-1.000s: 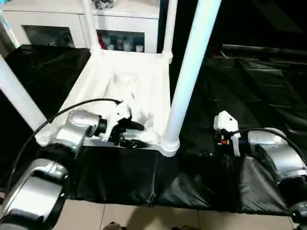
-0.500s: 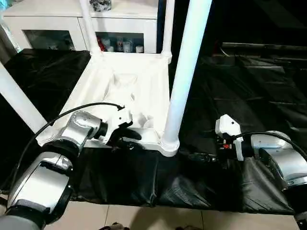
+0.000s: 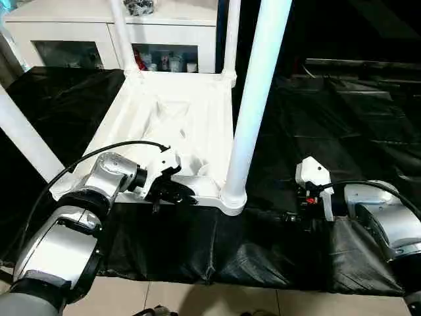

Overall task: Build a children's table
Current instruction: Rotate table base, then rotate leg to tighten

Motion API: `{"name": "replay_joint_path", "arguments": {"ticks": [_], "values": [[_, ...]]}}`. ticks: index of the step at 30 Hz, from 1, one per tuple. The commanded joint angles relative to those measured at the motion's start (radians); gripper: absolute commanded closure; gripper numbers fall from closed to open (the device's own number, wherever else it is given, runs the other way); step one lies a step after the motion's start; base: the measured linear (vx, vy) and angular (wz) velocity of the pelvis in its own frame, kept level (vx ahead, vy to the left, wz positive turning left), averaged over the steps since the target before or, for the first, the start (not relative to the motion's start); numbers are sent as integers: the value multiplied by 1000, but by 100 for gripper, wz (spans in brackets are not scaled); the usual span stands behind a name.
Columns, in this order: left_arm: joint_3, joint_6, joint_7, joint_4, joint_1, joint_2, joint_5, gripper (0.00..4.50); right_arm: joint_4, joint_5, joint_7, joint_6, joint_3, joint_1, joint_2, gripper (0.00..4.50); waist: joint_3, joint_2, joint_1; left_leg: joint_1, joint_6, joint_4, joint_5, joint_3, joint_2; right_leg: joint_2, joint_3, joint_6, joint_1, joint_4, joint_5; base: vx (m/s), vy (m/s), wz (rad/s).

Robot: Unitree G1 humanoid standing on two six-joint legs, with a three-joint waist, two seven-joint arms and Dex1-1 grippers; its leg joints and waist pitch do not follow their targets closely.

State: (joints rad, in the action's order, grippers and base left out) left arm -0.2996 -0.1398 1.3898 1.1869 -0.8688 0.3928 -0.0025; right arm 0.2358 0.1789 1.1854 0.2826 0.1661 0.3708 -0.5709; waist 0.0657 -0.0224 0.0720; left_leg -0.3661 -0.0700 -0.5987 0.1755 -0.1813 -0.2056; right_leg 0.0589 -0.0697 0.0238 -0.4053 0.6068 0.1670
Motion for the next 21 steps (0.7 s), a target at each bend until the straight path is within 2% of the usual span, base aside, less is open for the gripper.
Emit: {"name": "replay_joint_path", "arguments": {"ticks": [1, 2, 5, 8, 9, 10, 11, 12, 13, 15, 16, 18, 19, 21], "values": [[7, -6, -1, 13, -13, 10, 21, 419, -27, 4, -2, 11, 2, 4, -8, 0, -75, 4, 6, 11, 50, 60, 225, 8, -17, 71, 38, 182, 59, -94, 351, 0, 0, 0], [10, -4, -4, 14, -12, 10, 20, 419, -27, 5, -3, 11, 2, 5, -6, 0, -75, 6, 5, 10, 50, 61, 226, 8, -17, 71, 38, 180, 59, -94, 350, 0, 0, 0], [24, 10, -21, 14, -4, 8, 15, 435, -12, -1, -40, 1, -6, 15, 14, 0, -76, 4, 5, 10, 49, 61, 219, 9, -18, 72, 39, 186, 60, -91, 331, 0, 0, 0], [41, 45, -47, -3, 15, -2, 0, 444, 8, 4, -85, -16, -23, 28, 53, 0, -76, 4, -5, 8, 44, 61, 222, 10, -15, 73, 37, 195, 61, -90, 326, 0, 0, 0], [38, 68, -72, -18, 33, -12, 5, 446, 18, -1, -110, -30, -22, 32, 77, 0, -77, 8, -6, 8, 44, 60, 220, 9, -16, 74, 38, 195, 61, -90, 325, 0, 0, 0], [42, 78, -124, -34, 49, -28, 6, 448, 34, -16, -138, -61, -16, 36, 101, 0, -76, 6, -8, 8, 45, 61, 215, 9, -17, 74, 39, 198, 60, -89, 323, 0, 0, 0], [47, 85, -151, -50, 62, -43, 2, 448, 48, -25, -162, -75, -13, 41, 120, 0, -77, 11, -10, 8, 45, 60, 216, 9, -19, 76, 40, 199, 58, -89, 325, 0, 0, 0], [50, 79, -167, -70, 74, -55, -2, 448, 61, -30, -173, -73, -8, 46, 132, 0, -73, 7, -13, 10, 43, 60, 226, 9, -17, 76, 38, 198, 55, -92, 351, 0, 0, 0], [52, 80, -192, -88, 86, -68, -3, 448, 78, -43, -181, -76, 5, 53, 141, 0, -73, 14, -15, 11, 45, 59, 233, 8, -15, 74, 38, 190, 55, -96, 378, 0, 0, 0], [51, 85, -202, -109, 96, -79, -1, 448, 100, -61, -187, -83, 21, 61, 143, 0, -71, 11, -15, 11, 48, 60, 230, 8, -15, 73, 39, 172, 54, -98, 408, 0, 0, 0], [48, 93, -201, -124, 102, -84, 1, 448, 117, -74, -195, -95, 29, 68, 146, 0, -71, 18, -15, 12, 49, 61, 232, 8, -16, 73, 39, 167, 53, -99, 413, 0, 0, 0], [47, 111, -220, -152, 112, -97, 6, 448, 163, -92, -226, -118, 35, 92, 163, 0, -70, 14, -16, 14, 49, 61, 238, 8, -15, 74, 39, 158, 50, -101, 437, 0, 0, 0], [48, 114, -221, -157, 114, -100, 6, 448, 173, -95, -233, -123, 35, 98, 167, 0, -70, 19, -17, 15, 50, 60, 236, 8, -14, 76, 40, 154, 50, -102, 449, 0, 0, 0], [56, 119, -222, -176, 124, -107, 1, 448, 215, -105, -245, -136, 38, 119, 177, 0, -70, 20, -19, 13, 51, 62, 231, 8, -15, 74, 39, 143, 49, -103, 455, 0, 0, 0]]}}
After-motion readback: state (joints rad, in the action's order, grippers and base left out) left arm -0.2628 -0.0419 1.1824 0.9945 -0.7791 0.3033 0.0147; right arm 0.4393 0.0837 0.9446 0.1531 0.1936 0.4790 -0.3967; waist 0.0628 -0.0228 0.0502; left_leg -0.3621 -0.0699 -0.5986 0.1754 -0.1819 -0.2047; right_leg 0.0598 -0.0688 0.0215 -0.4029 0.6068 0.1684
